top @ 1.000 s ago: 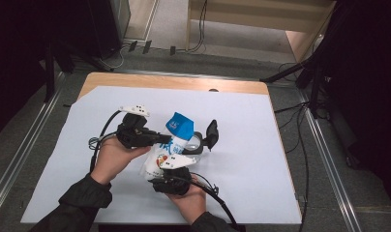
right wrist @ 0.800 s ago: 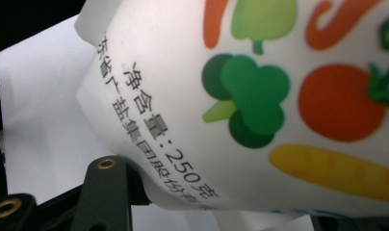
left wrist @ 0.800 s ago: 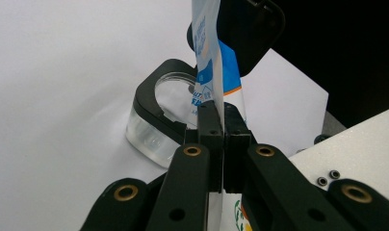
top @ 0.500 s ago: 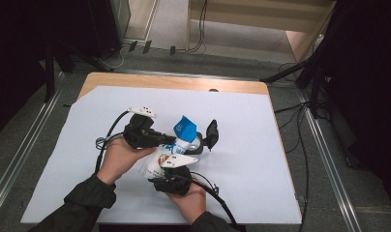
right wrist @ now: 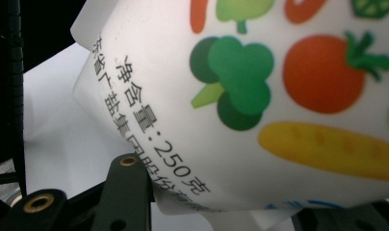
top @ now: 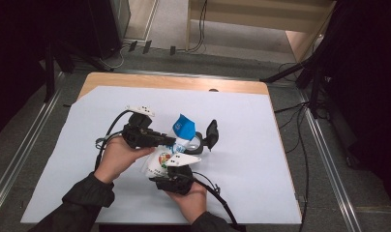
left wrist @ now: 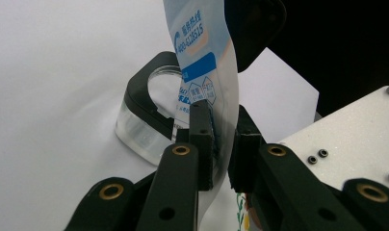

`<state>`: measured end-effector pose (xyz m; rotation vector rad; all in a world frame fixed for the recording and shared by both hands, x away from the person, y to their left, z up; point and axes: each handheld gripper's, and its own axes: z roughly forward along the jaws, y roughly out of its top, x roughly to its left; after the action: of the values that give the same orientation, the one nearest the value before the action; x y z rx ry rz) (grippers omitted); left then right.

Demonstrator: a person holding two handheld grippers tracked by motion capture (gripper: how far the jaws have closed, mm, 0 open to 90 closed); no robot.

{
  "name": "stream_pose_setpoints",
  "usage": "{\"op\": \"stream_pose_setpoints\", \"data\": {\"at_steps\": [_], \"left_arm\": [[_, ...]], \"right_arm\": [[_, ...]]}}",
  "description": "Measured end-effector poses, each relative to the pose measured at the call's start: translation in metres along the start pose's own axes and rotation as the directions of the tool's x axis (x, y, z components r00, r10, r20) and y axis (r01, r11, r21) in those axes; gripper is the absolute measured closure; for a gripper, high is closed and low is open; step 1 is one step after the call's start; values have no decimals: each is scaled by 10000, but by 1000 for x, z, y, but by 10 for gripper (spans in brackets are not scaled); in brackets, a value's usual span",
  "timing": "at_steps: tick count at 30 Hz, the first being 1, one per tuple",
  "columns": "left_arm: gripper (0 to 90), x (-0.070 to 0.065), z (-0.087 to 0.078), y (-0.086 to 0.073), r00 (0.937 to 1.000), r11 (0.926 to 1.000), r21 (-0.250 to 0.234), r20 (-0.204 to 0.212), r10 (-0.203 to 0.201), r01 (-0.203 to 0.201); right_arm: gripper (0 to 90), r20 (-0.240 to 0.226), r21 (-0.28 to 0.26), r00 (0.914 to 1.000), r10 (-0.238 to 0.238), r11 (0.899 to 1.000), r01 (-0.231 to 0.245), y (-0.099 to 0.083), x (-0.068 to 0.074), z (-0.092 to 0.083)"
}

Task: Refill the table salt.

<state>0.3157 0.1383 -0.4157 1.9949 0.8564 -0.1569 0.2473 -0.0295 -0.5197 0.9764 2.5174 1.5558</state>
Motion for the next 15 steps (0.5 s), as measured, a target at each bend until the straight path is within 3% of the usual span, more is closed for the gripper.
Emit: {"op": "stream_pose_setpoints", "data": {"at_steps": [7,15], "left_arm": [[900,1,3,4,9996,10000,-13,-280,-24,24],[900,1,10,12,9992,9998,184,-395,-52,60]], "right_arm": [[569,-73,-36,9998,206,9998,-207,2,-1,0],[522,-178,124,9988,451,9989,-449,5,-4,0]]}}
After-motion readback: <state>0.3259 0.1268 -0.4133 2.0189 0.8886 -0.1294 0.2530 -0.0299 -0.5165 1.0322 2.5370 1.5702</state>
